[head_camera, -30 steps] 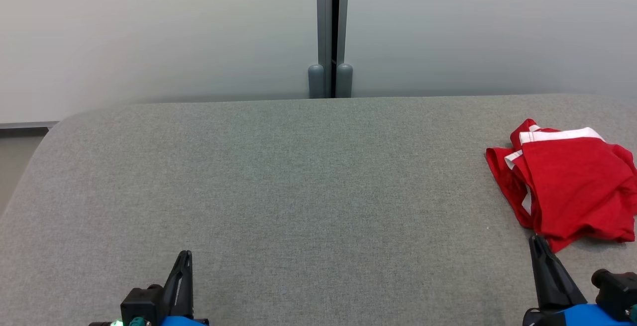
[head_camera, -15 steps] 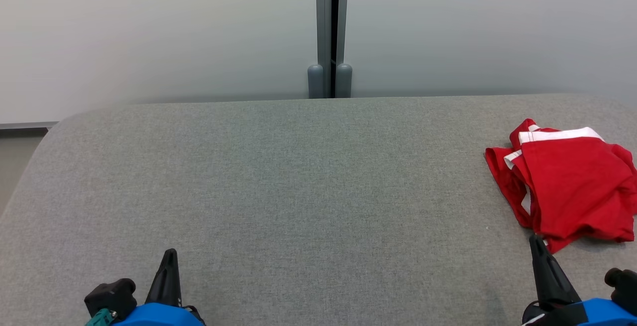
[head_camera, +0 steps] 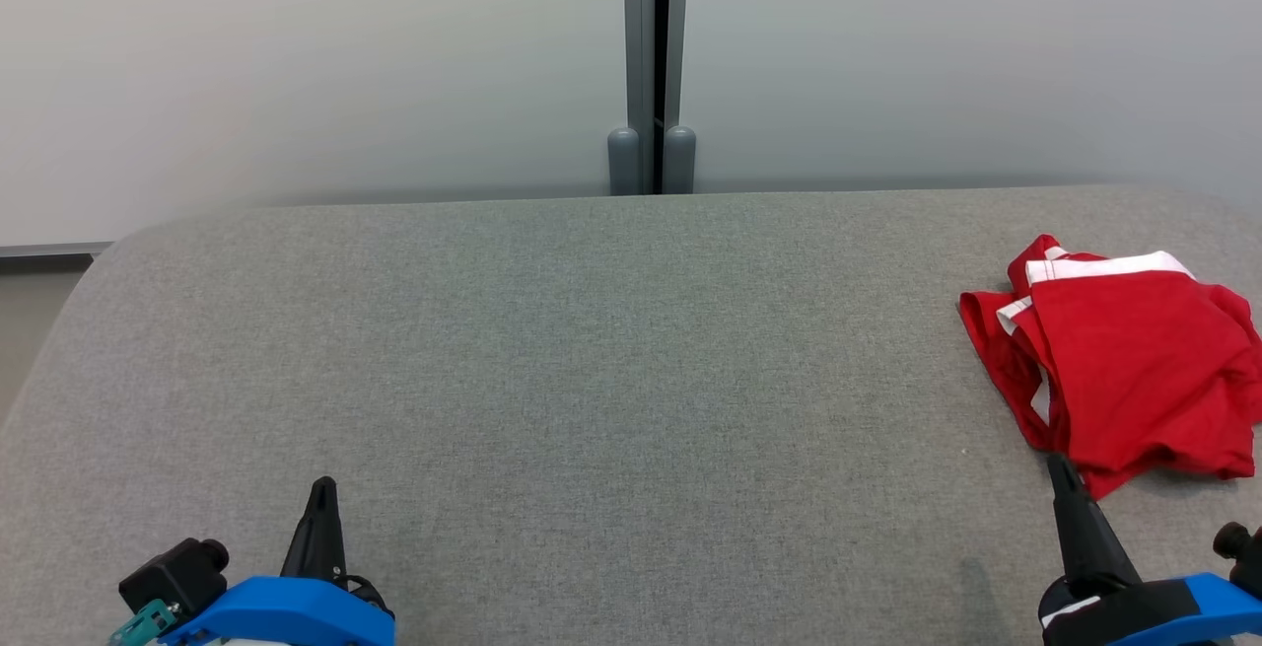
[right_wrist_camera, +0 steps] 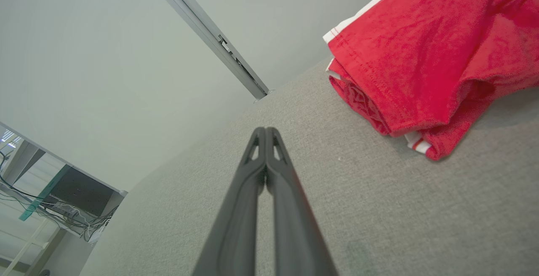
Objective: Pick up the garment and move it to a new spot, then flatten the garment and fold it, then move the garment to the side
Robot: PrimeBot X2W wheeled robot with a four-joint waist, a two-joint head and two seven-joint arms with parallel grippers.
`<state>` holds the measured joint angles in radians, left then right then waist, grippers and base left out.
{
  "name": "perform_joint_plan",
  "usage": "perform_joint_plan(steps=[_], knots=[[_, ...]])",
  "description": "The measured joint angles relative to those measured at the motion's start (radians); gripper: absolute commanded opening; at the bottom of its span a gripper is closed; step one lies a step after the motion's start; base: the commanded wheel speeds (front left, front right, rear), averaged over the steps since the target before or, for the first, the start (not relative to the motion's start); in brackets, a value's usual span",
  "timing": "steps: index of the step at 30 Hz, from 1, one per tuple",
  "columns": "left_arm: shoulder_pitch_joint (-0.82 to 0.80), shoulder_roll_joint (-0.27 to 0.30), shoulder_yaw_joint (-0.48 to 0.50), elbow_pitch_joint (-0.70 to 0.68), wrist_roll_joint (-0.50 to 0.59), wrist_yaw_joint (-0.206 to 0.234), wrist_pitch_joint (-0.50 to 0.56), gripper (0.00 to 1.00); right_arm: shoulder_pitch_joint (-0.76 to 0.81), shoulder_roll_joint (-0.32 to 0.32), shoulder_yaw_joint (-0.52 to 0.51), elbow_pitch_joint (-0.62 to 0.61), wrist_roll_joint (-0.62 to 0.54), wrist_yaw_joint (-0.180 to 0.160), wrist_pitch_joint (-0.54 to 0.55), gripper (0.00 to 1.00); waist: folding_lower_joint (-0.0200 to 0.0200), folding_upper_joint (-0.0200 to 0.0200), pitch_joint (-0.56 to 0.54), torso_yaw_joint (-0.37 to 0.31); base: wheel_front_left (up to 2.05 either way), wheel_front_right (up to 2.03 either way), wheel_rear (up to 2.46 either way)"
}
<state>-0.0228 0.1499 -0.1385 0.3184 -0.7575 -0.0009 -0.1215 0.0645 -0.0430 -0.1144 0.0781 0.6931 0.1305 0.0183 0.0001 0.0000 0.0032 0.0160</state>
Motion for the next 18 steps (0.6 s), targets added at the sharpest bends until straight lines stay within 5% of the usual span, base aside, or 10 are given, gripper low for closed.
perform_joint_plan(steps=[18], knots=[[-0.019, -0.027, 0.065, -0.019, -0.222, -0.035, 0.06, 0.0, -0.042, 0.0, 0.0, 0.044, 0.238, 0.0, 0.026, 0.0, 0.0, 0.0, 0.0, -0.003, 0.0, 0.0, 0.0]])
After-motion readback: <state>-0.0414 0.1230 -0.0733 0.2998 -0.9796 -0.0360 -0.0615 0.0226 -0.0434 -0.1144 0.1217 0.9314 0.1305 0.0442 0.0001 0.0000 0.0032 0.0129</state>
